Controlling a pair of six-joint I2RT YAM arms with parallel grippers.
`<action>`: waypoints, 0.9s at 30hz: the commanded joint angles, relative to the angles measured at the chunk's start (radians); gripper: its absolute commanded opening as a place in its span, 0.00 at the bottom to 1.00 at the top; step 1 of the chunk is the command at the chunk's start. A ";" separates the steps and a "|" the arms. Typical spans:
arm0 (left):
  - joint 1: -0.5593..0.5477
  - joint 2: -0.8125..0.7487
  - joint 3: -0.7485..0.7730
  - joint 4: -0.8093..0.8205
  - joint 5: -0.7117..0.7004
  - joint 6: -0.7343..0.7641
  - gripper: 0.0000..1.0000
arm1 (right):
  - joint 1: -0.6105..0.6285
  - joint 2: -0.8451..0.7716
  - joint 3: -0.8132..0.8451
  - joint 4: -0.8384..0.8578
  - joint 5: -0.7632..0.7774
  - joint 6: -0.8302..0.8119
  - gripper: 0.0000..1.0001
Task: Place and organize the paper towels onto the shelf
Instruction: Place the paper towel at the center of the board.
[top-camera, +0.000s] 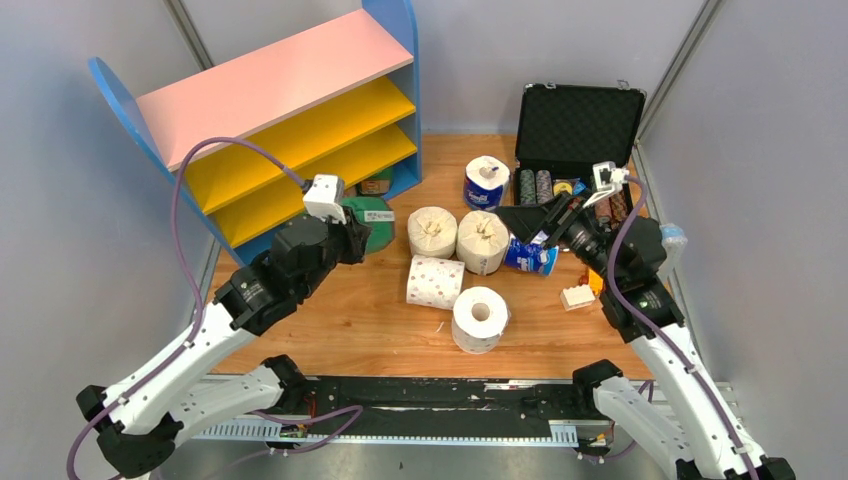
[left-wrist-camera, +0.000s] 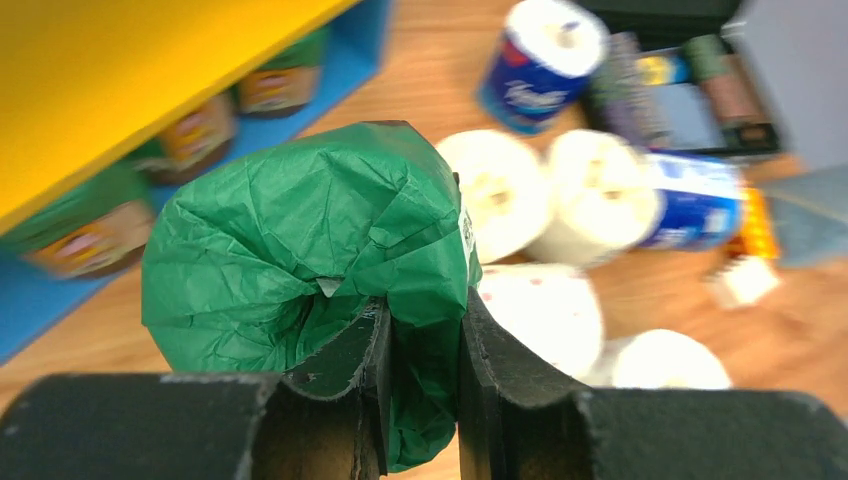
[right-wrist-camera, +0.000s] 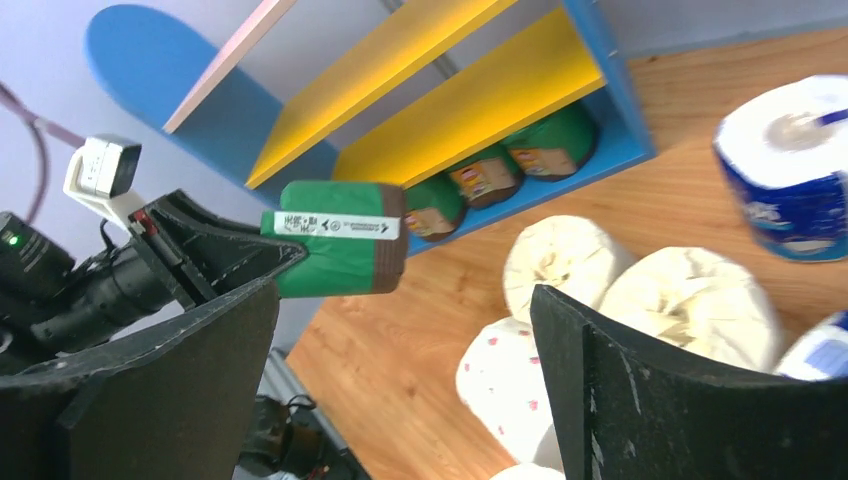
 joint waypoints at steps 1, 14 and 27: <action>-0.001 0.045 0.113 -0.283 -0.312 0.021 0.23 | 0.002 0.012 0.149 -0.247 0.185 -0.180 1.00; 0.160 0.232 0.082 -0.468 -0.281 -0.324 0.18 | 0.002 -0.013 0.209 -0.413 0.317 -0.311 1.00; 0.321 0.500 0.051 -0.436 -0.239 -0.620 0.21 | 0.002 -0.069 0.135 -0.439 0.360 -0.398 1.00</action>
